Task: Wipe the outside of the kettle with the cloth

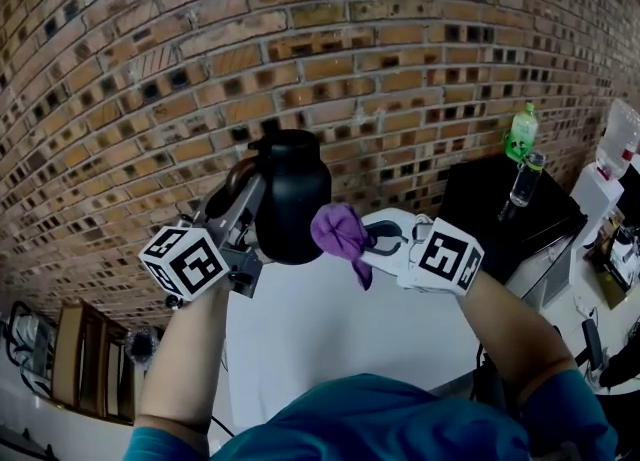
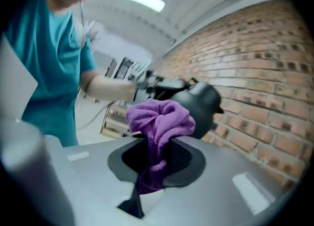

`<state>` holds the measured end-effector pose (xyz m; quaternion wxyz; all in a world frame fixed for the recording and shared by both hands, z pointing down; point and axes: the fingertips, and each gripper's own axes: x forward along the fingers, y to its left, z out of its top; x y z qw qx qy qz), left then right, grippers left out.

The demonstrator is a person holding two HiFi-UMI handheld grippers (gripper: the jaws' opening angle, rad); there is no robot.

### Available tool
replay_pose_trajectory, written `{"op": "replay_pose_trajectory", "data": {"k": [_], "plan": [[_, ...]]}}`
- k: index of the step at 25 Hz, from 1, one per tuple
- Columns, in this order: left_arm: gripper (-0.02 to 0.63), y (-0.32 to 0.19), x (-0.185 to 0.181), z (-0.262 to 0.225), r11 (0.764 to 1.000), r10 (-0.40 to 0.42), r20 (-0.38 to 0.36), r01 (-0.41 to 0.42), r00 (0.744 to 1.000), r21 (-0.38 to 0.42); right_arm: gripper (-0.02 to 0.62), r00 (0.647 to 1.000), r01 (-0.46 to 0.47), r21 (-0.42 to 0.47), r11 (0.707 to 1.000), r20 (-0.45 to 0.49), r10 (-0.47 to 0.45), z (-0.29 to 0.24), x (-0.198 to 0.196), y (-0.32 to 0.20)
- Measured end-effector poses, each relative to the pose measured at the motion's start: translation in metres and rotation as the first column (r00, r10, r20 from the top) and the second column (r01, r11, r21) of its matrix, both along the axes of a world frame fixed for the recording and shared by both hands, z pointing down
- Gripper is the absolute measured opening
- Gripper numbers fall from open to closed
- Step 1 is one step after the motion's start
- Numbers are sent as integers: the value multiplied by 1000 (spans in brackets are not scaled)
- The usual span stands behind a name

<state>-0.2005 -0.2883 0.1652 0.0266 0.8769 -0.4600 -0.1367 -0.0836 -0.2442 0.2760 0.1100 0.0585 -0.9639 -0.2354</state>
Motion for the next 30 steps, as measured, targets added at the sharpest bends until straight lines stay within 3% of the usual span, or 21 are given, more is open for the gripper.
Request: {"op": "replay_pose_trajectory", "data": {"k": [2, 5, 11, 14, 19, 25, 28, 30], "plan": [[95, 14, -1, -4, 992, 116, -27, -115, 993, 47, 64, 987, -12, -126, 992, 160, 32, -38, 30, -15], [95, 36, 3, -8, 954, 276, -42, -269, 960, 131, 64, 966, -4, -171, 985, 254, 48, -71, 49, -25], [95, 68, 10, -22, 858, 451, -23, -427, 892, 285, 64, 970, 126, -122, 984, 223, -97, -66, 40, 12], [95, 88, 4, -30, 783, 538, 15, -507, 843, 362, 64, 980, 171, -125, 977, 124, -155, -31, 36, 29], [95, 122, 5, -29, 618, 695, 135, -682, 707, 390, 64, 966, 259, -140, 956, 39, -256, -2, 39, 51], [92, 156, 4, -30, 425, 853, 118, -808, 508, 407, 64, 897, 399, -125, 908, 257, -359, -62, 57, 64], [91, 172, 15, -33, 356, 894, 119, -846, 432, 396, 64, 868, 454, -94, 886, 269, -417, -83, 49, 77], [91, 176, 18, -35, 329, 908, 112, -852, 404, 407, 64, 841, 511, -90, 855, 259, -475, -89, 38, 92]]}}
